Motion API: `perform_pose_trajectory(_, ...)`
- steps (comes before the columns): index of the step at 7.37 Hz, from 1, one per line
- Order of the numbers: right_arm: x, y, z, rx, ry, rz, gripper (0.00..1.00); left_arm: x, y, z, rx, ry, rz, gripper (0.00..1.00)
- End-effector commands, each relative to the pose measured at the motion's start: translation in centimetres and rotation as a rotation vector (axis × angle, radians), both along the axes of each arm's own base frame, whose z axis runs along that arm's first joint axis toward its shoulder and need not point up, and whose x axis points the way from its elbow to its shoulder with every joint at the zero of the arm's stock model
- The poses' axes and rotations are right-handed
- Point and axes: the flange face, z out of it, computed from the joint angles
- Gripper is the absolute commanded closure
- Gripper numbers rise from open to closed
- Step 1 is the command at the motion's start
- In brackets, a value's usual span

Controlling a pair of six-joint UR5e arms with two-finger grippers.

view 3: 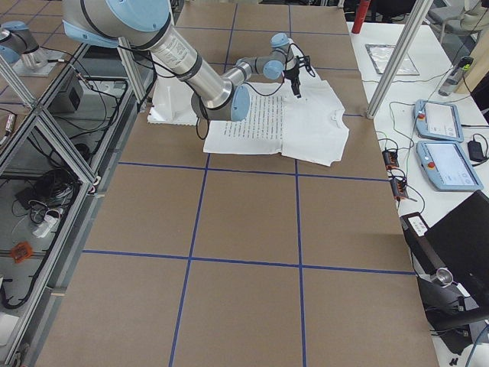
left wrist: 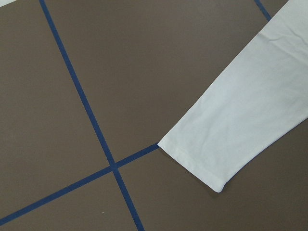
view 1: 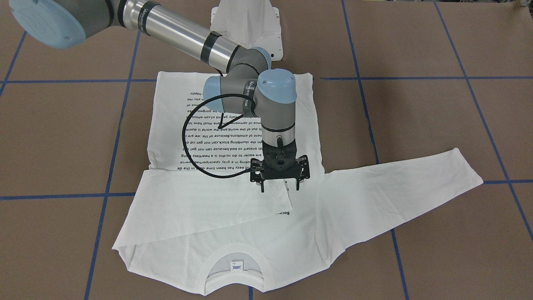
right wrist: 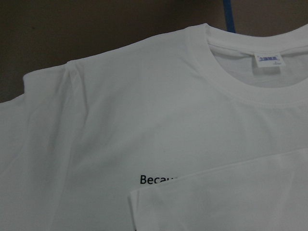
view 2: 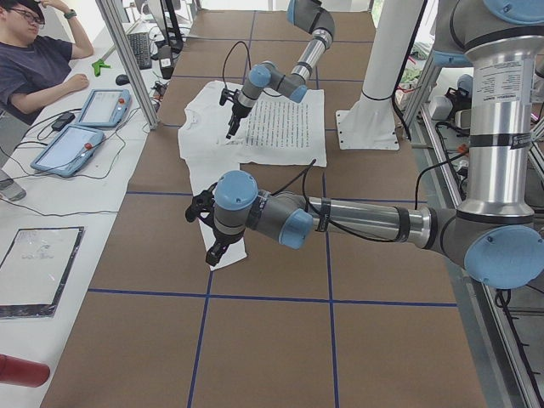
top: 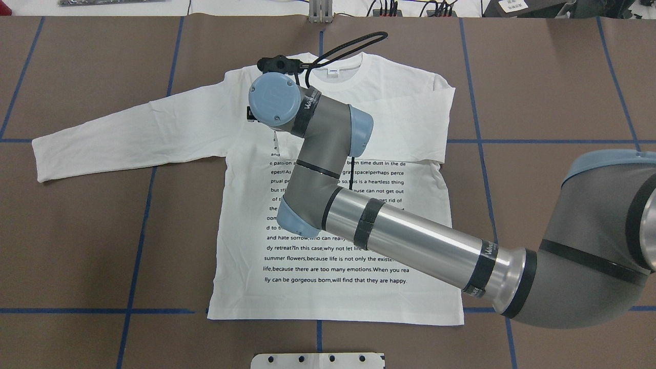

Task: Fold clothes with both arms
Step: 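Release the sleeve on the chest and withdraw the right gripper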

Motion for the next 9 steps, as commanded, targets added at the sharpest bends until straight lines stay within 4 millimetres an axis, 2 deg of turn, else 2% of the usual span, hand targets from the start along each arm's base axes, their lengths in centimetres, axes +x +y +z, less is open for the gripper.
perform_pose_trajectory(1, 7.0, -2.7, -1.1, -0.135, 0.131, -0.149, 0.00, 0.4, -1.1, 1.7, -0.040, 0.035, -0.079, 0.00)
perform_pose_trajectory(2, 11.7, -3.8, -1.4, -0.154, 0.165, -0.192, 0.00, 1.3, -1.2, 3.3, -0.093, 0.062, -0.131, 0.00)
perform_pose_trajectory(3, 17.7, -5.1, 0.9, -0.147, 0.136, -0.219, 0.00, 2.6, -1.0, 5.2, -0.157, 0.096, -0.181, 0.00)
perform_pose_trajectory(4, 24.3, -5.0, 5.9, -0.119, 0.113, -0.268, 0.00, 3.8, -0.9, 5.7, -0.214, 0.138, -0.248, 0.00)
perform_pose_trajectory(5, 31.2, -4.3, 10.3, -0.085, 0.103, -0.293, 0.00, 7.1, -0.9, 5.7, -0.283, 0.133, -0.353, 0.00)
perform_pose_trajectory(6, 36.9, -4.0, 13.6, -0.055, 0.099, -0.325, 0.00, 11.7, -0.5, 6.4, -0.323, 0.124, -0.433, 0.01)
perform_pose_trajectory(7, 39.2, -3.4, 15.4, -0.046, 0.103, -0.334, 0.00, 13.6, 0.5, 8.2, -0.327, 0.131, -0.433, 0.01)
perform_pose_trajectory(9, 39.2, -3.2, 15.9, -0.049, 0.105, -0.334, 0.00, 16.5, 1.9, 9.2, -0.320, 0.129, -0.369, 0.04)
